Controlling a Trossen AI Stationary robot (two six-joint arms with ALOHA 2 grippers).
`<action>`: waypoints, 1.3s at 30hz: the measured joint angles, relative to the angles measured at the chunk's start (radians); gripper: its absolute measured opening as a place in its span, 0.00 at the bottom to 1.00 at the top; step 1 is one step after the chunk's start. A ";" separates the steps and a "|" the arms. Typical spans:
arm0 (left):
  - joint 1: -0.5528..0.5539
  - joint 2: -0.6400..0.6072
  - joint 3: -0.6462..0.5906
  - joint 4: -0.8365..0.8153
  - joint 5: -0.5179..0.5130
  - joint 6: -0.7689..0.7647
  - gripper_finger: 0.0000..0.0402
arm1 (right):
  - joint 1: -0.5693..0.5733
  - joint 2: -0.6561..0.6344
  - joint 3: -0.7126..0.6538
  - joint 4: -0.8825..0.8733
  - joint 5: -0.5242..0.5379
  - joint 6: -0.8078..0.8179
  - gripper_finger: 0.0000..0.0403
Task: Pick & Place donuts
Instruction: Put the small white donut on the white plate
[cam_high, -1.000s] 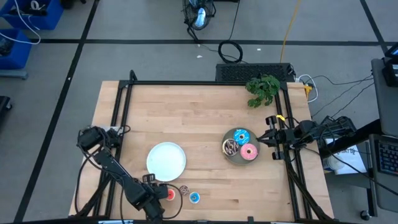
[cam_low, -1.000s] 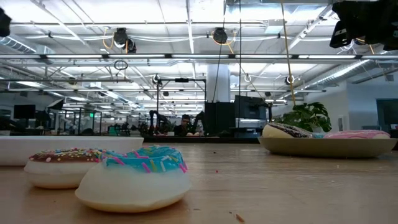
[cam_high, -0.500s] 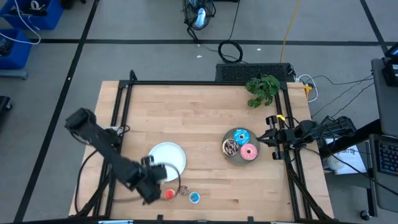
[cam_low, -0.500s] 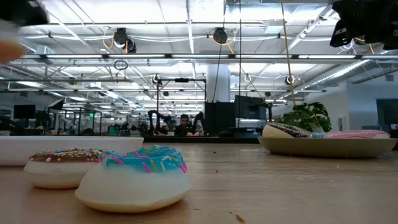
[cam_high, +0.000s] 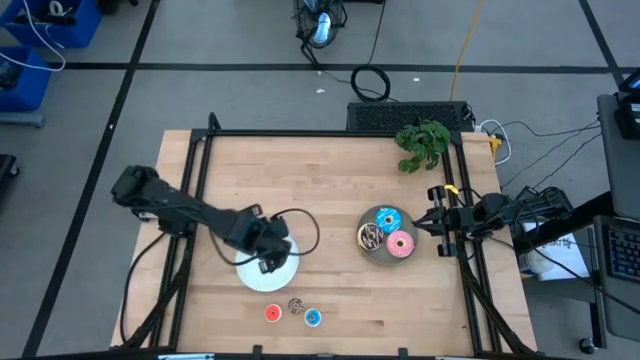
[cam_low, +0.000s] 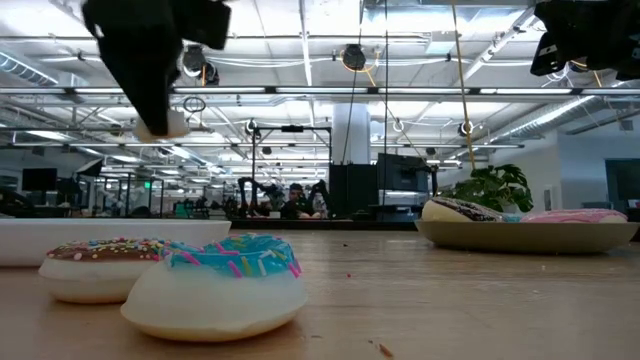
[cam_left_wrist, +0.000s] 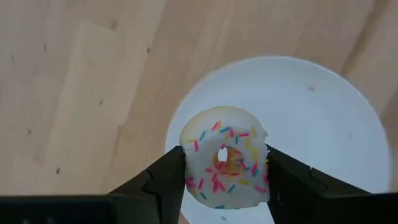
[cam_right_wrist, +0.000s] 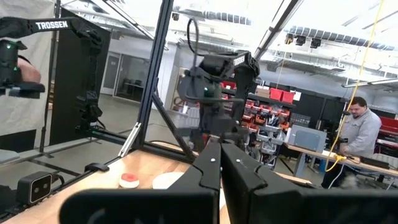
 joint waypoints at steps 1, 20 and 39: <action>0.014 0.016 0.000 0.008 0.004 0.023 0.48 | 0.000 0.000 0.000 0.000 0.000 0.000 0.00; 0.078 0.210 -0.085 0.200 0.132 0.184 0.48 | 0.000 0.000 0.000 0.000 0.000 0.006 0.00; 0.078 0.209 -0.115 0.237 0.134 0.171 0.63 | 0.000 0.000 0.000 0.000 0.000 0.008 0.00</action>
